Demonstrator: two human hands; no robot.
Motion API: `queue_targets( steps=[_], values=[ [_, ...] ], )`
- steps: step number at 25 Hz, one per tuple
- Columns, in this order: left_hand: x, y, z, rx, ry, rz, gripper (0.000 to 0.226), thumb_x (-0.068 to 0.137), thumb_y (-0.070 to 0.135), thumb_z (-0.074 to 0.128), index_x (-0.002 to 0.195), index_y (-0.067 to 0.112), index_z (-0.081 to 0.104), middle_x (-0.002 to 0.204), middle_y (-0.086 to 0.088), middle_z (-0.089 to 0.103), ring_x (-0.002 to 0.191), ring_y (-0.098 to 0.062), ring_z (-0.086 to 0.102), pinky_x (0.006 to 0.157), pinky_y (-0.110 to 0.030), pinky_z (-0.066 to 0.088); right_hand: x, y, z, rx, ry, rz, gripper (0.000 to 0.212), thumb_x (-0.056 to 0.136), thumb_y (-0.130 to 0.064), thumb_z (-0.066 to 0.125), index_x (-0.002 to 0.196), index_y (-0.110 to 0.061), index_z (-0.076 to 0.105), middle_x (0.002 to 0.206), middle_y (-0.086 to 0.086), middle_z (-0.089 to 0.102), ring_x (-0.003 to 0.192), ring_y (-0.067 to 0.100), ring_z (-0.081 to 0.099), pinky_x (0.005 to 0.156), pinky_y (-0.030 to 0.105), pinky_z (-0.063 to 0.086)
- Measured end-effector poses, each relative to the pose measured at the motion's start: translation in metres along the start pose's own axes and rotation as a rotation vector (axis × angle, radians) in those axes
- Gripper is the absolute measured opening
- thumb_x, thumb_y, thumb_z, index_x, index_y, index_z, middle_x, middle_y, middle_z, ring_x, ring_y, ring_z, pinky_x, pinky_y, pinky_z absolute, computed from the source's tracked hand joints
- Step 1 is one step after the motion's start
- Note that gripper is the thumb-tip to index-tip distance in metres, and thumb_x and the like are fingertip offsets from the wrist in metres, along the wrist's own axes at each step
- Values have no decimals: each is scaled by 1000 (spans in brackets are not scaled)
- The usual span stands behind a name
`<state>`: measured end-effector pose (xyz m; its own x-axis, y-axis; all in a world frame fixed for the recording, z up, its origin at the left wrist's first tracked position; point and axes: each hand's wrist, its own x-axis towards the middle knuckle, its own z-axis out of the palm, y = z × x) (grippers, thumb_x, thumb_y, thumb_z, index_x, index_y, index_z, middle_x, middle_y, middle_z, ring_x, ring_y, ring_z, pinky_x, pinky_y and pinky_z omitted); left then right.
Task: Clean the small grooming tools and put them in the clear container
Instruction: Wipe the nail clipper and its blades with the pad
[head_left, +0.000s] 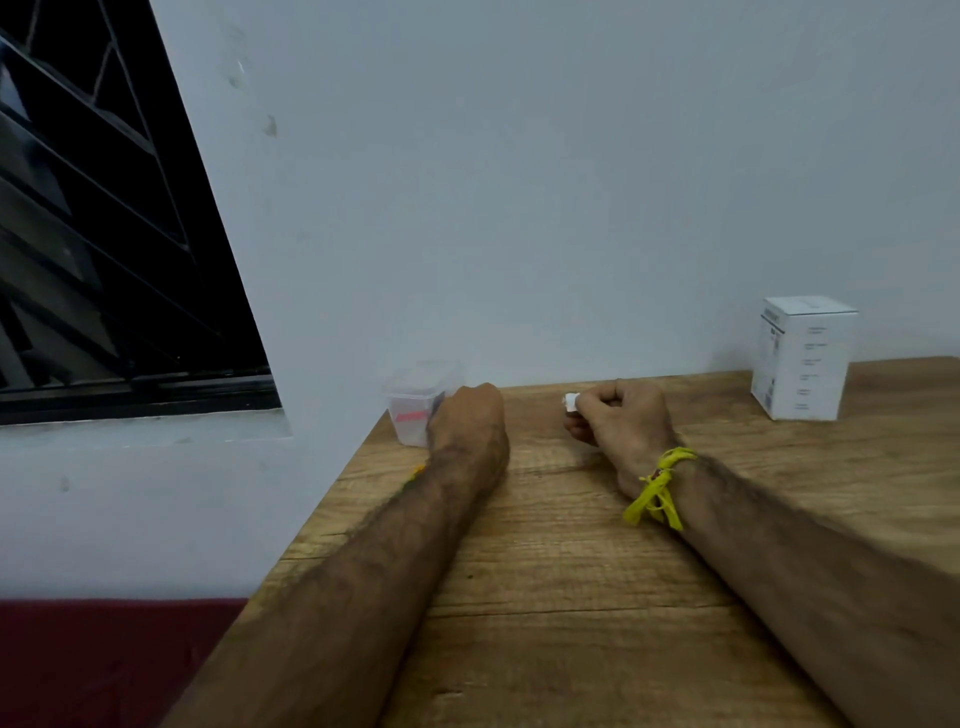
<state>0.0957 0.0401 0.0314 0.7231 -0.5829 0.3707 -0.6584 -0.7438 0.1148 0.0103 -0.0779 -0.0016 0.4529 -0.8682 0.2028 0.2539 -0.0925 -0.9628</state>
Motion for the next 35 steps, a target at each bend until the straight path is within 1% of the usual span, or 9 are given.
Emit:
queue_targets(
  steps=[3,6,8,10,15,20,26,31,35],
  values=[
    [7,-8,6,-186,-26,-62,19,93,7,63,112,4,65,113,-13,69,108,-30,64,87,-34,55,0,-2,-1,6,-27,17,8,84,4,66,89,10,66,77,22,71,58,21,66,54,26,58],
    [9,-15,8,-677,-69,-164,16,88,11,75,104,9,75,97,-8,75,96,-25,70,88,-40,59,0,-3,-2,22,-44,25,6,86,6,66,90,2,65,80,20,70,57,19,66,55,26,58],
    [0,-13,3,-988,-81,-202,16,87,4,76,103,6,75,90,-9,75,85,-21,72,81,-37,62,-2,-4,-3,31,-59,20,9,86,6,68,90,-1,64,82,20,71,58,19,67,58,28,59],
    [-10,-8,-3,-1118,-93,-204,15,86,3,76,101,5,74,87,-9,75,76,-16,70,68,-28,60,-4,-3,-4,26,-63,0,10,85,5,69,88,-4,64,80,19,71,59,19,67,57,30,58],
    [-31,1,-10,-1218,-108,-108,8,89,3,73,91,10,74,73,-5,74,67,-13,68,59,-22,54,-6,-2,-3,-106,-105,-84,19,88,6,61,80,-8,71,77,13,72,63,14,69,51,25,54],
    [-38,6,3,-1360,-65,-110,17,90,-2,68,88,13,74,65,2,74,59,-4,69,52,-14,49,-15,-2,0,-133,-155,-107,19,88,2,64,92,-9,78,78,8,76,65,11,71,53,22,53],
    [-30,-6,15,-1275,-20,-106,10,83,8,80,86,16,73,70,-7,76,70,-22,76,74,-36,62,-20,-2,0,-181,-227,-122,18,89,-4,66,95,-13,80,78,8,77,71,24,74,59,32,57],
    [-35,-5,11,-1222,-49,-78,12,84,8,79,89,13,69,69,-6,76,65,-14,75,61,-23,57,-27,-9,-1,-113,-236,-70,16,95,-18,66,90,-8,78,76,13,75,60,24,71,50,28,52],
    [-35,-9,9,-1204,-54,-49,11,85,10,79,88,11,69,72,-9,76,68,-19,76,61,-29,61,-26,-11,-6,-108,-372,-69,15,92,-18,70,96,-5,78,83,16,76,67,24,72,52,28,53]
  ],
)
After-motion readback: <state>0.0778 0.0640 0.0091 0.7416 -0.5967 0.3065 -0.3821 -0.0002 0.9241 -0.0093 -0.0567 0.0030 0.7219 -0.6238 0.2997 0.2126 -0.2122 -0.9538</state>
